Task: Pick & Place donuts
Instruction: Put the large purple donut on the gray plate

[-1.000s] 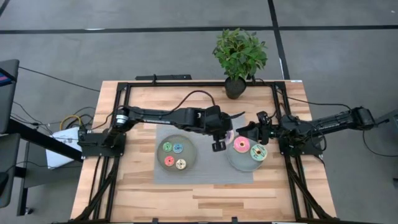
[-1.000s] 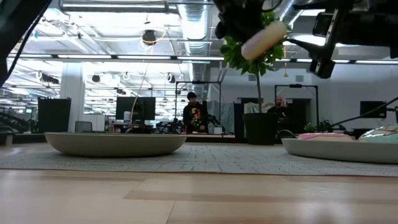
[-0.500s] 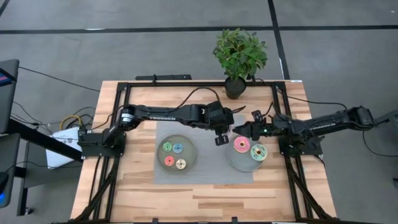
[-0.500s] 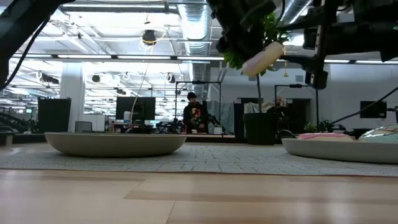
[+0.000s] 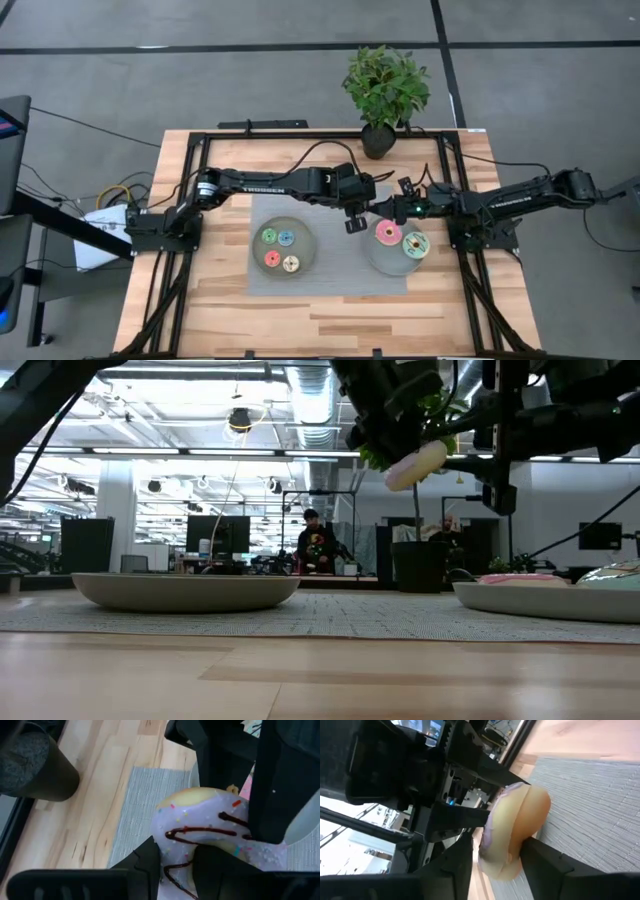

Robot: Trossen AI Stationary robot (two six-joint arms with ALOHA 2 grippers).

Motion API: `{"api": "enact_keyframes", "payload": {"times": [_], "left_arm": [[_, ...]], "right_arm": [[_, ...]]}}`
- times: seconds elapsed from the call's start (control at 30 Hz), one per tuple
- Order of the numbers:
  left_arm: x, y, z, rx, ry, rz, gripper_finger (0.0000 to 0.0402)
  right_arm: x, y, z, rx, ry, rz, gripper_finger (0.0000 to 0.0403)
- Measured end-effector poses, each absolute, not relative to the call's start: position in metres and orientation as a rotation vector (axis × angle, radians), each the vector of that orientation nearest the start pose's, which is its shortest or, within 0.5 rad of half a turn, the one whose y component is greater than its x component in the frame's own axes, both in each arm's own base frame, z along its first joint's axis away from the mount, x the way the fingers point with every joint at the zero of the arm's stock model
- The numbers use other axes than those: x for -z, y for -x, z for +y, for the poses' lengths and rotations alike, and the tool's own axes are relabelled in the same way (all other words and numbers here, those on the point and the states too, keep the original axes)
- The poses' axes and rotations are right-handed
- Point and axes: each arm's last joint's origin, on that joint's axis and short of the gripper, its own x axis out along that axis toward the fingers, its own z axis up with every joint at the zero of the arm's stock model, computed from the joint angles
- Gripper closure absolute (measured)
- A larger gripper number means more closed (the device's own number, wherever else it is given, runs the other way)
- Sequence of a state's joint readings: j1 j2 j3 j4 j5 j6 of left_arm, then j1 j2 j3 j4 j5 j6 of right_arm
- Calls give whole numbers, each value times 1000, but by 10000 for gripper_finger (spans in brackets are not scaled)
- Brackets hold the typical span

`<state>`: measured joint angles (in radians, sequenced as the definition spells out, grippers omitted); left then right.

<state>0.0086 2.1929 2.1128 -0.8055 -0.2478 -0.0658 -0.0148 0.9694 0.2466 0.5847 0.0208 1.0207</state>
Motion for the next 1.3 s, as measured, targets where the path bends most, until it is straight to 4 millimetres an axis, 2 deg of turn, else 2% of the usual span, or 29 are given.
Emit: {"api": "enact_keyframes", "payload": {"times": [0.47,0.87,1.17,1.3], "left_arm": [[-283,-479,10,-238,-65,927,314],[-282,-478,10,-224,-59,935,262],[-313,-477,10,-182,-60,878,243],[-324,-471,10,-203,-91,908,243]], "right_arm": [[-195,-185,-3,99,-984,103,333],[-189,-183,-3,129,-979,162,352],[-190,-183,-6,139,-957,155,371],[-191,-181,-6,138,-947,148,377]]}}
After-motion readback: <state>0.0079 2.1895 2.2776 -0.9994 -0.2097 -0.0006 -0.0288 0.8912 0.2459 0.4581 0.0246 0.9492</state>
